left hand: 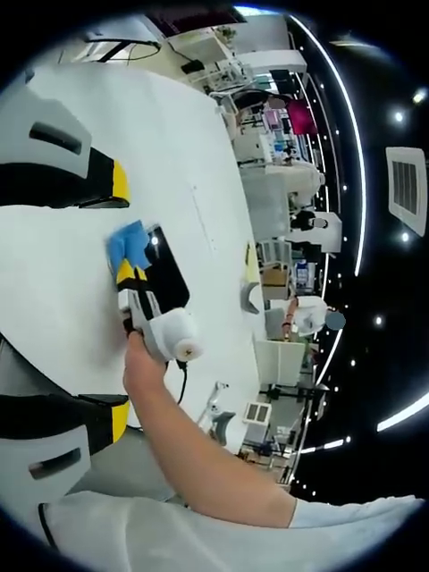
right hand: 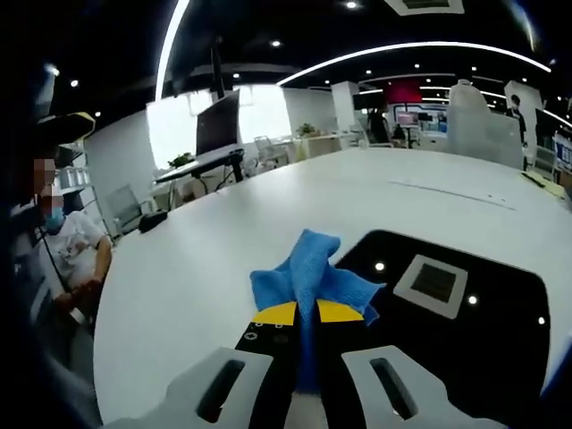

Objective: Wipe the mirror surface with the cleaning cloth until all visible marks leave the cleaned area.

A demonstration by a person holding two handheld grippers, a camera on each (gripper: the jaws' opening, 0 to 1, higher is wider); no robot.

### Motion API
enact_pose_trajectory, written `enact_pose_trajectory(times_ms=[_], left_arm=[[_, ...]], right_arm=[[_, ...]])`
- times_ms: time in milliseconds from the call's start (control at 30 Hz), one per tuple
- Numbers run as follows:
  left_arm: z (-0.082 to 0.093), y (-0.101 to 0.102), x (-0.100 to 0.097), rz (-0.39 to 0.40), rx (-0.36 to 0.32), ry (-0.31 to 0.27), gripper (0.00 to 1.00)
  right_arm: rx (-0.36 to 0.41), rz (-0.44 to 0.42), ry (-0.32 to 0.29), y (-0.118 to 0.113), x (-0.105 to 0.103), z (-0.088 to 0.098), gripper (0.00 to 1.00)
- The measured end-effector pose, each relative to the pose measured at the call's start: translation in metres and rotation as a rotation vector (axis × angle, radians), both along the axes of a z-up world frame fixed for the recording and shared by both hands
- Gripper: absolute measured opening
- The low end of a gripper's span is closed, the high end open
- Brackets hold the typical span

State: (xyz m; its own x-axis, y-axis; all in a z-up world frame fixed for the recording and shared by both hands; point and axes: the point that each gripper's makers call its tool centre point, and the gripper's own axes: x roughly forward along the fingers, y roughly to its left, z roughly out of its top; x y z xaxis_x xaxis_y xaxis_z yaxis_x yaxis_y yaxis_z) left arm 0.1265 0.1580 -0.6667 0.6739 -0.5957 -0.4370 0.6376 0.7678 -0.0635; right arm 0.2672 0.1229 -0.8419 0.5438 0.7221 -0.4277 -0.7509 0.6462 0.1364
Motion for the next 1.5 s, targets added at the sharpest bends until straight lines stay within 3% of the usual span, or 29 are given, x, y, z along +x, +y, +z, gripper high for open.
enact_pose_trajectory(times_ms=[700,1500], left_arm=[[0.004,-0.014,-0.016,0.026,0.058,0.010,0.86],[0.011,-0.037,-0.020,0.021,0.071,-0.012,0.86]], right_arm=[[0.028,-0.063,-0.044,-0.016,0.001,0.002,0.01],[0.013,-0.139,-0.058,-0.072,0.006,-0.002,0.01]])
